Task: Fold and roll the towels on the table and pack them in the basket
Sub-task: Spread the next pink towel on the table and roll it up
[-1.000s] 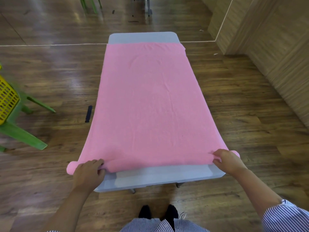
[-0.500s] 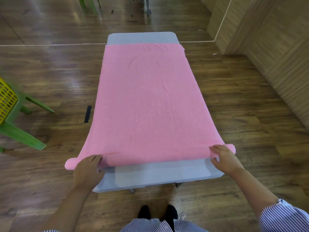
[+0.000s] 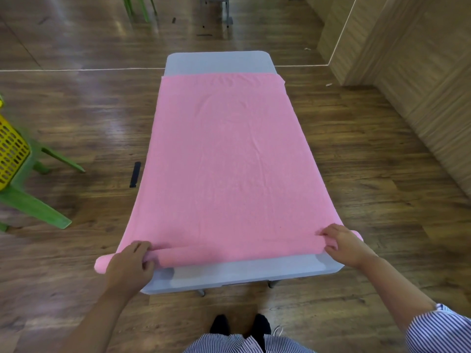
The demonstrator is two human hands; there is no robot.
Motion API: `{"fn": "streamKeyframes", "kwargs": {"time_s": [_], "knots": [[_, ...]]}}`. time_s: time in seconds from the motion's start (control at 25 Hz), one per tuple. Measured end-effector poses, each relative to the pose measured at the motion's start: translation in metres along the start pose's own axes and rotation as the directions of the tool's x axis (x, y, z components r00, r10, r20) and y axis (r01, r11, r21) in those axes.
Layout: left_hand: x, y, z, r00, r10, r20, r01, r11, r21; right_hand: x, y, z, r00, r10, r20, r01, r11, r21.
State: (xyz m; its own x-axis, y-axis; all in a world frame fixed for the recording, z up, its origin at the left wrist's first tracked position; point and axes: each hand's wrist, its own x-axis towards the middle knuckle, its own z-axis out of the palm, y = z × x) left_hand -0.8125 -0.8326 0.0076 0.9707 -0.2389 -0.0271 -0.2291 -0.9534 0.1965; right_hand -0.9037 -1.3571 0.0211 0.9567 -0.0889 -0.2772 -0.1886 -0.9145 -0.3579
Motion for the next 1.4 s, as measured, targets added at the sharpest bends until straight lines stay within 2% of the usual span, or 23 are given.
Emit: {"fn": "streamKeyframes", "kwargs": {"time_s": [0.16,0.24,0.4,0.52,0.68,0.8,0.88,0.96,1.16,1.24,1.4], "knots": [[-0.004,0.004,0.0,0.999,-0.033,-0.038,0.032,0.999,-0.017,-0.002,0.006,0.0,0.972,-0.096,-0.213,0.092,0.995,-0.029],[-0.007,0.004,0.003,1.0,-0.025,-0.004,0.025,1.0,-0.018,-0.004,0.006,0.006,0.966,-0.122,-0.226,0.11,0.992,-0.063],[-0.003,-0.003,0.006,0.994,-0.004,0.106,0.004,1.0,0.005,-0.004,0.006,0.006,0.998,-0.034,-0.044,0.03,0.996,-0.082],[-0.003,0.0,0.0,0.993,-0.022,0.12,0.022,1.0,0.0,-0.003,0.002,0.001,1.0,0.001,-0.023,-0.003,0.997,-0.074],[-0.005,0.001,-0.005,0.996,0.048,0.074,-0.049,0.999,0.006,-0.005,0.0,-0.006,0.99,0.114,0.084,-0.102,0.985,-0.136],[0.0,0.002,-0.006,0.995,0.091,-0.027,-0.092,0.995,-0.03,-0.002,0.0,-0.007,0.998,0.057,0.002,-0.057,0.998,-0.031],[0.001,0.008,-0.007,0.997,0.071,-0.028,-0.071,0.997,-0.032,-0.001,-0.002,-0.007,0.994,0.014,-0.109,-0.017,0.999,-0.03],[0.0,0.009,-0.003,0.999,0.048,0.007,-0.047,0.999,-0.023,-0.002,-0.002,-0.002,0.988,-0.031,-0.154,0.025,0.999,-0.042],[0.0,0.013,0.004,0.996,-0.016,0.091,0.017,1.0,-0.018,-0.008,-0.001,0.005,0.994,-0.045,-0.096,0.043,0.999,-0.029],[-0.003,0.017,0.003,0.997,-0.013,0.081,0.014,1.0,-0.022,-0.008,-0.007,-0.001,0.996,0.031,-0.084,-0.034,0.999,-0.033],[-0.011,0.013,0.004,0.998,0.037,0.055,-0.037,0.999,-0.007,-0.007,-0.007,-0.011,0.981,0.17,0.09,-0.163,0.983,-0.082]]}}
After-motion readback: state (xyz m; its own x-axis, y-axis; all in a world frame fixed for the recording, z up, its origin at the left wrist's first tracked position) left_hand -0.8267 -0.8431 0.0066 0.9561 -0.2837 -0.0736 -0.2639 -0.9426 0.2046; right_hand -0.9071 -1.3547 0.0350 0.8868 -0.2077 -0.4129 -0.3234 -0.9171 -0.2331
